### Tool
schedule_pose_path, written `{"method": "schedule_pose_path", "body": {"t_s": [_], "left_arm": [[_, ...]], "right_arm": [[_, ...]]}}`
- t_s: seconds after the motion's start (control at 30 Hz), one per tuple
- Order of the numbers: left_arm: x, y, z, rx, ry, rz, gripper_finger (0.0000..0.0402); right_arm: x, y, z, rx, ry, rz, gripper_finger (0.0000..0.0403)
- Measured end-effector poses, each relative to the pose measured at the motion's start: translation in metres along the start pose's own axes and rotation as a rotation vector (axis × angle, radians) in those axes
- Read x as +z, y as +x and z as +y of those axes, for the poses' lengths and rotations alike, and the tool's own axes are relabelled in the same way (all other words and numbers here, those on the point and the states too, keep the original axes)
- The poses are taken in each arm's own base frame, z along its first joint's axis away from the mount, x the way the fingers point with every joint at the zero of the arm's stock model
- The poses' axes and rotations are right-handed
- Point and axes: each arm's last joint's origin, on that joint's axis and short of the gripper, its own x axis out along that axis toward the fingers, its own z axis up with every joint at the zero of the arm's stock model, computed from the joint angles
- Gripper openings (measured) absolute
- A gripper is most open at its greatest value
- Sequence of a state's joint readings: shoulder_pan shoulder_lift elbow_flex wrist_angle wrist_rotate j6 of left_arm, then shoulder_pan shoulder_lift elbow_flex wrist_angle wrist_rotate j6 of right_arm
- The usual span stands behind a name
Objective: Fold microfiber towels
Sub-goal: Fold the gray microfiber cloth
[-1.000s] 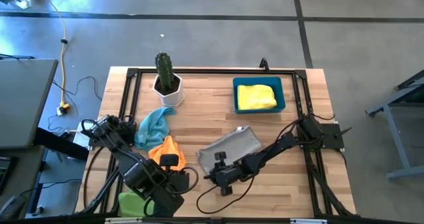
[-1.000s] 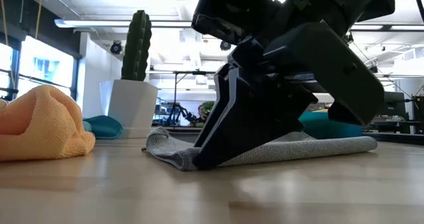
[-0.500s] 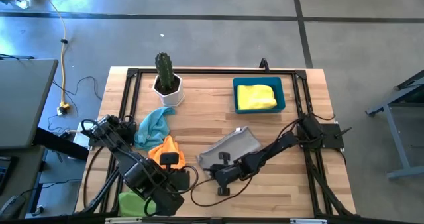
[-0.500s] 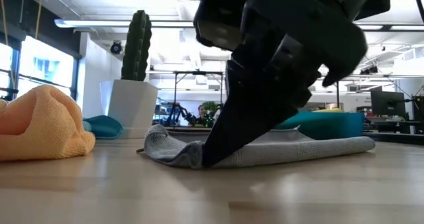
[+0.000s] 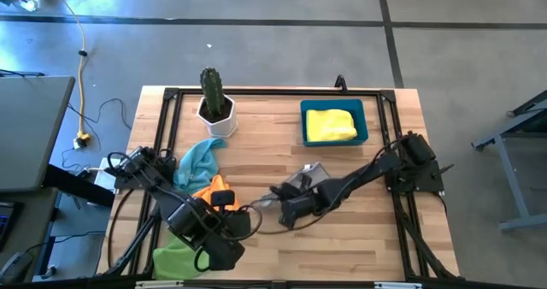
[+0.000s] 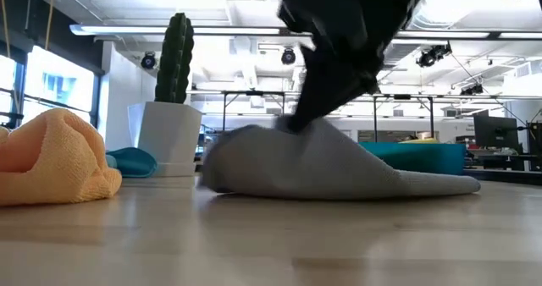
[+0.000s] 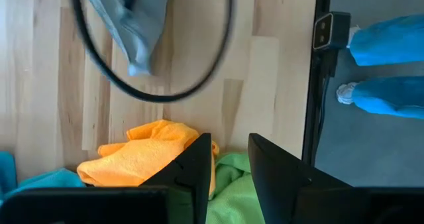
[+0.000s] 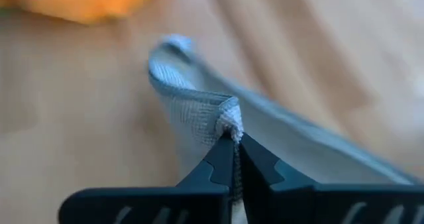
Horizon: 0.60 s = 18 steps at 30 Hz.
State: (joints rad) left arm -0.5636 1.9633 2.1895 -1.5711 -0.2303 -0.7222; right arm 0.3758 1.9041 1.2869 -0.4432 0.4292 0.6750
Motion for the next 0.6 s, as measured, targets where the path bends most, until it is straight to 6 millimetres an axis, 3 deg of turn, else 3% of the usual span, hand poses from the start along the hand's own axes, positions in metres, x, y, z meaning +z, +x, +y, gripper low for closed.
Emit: {"method": "schedule_pose_path", "body": {"t_s": [0.27, 0.6], "left_arm": [[0.007, 0.002, 0.009, 0.025, -0.029, -0.013, 0.009], [0.018, 0.006, 0.024, 0.047, -0.061, -0.016, 0.009]], "right_arm": [[-0.002, 0.007, -0.045, -0.264, 0.006, 0.175, 0.0], [0.001, -0.016, -0.066, -0.406, -0.017, 0.199, 0.0]]}}
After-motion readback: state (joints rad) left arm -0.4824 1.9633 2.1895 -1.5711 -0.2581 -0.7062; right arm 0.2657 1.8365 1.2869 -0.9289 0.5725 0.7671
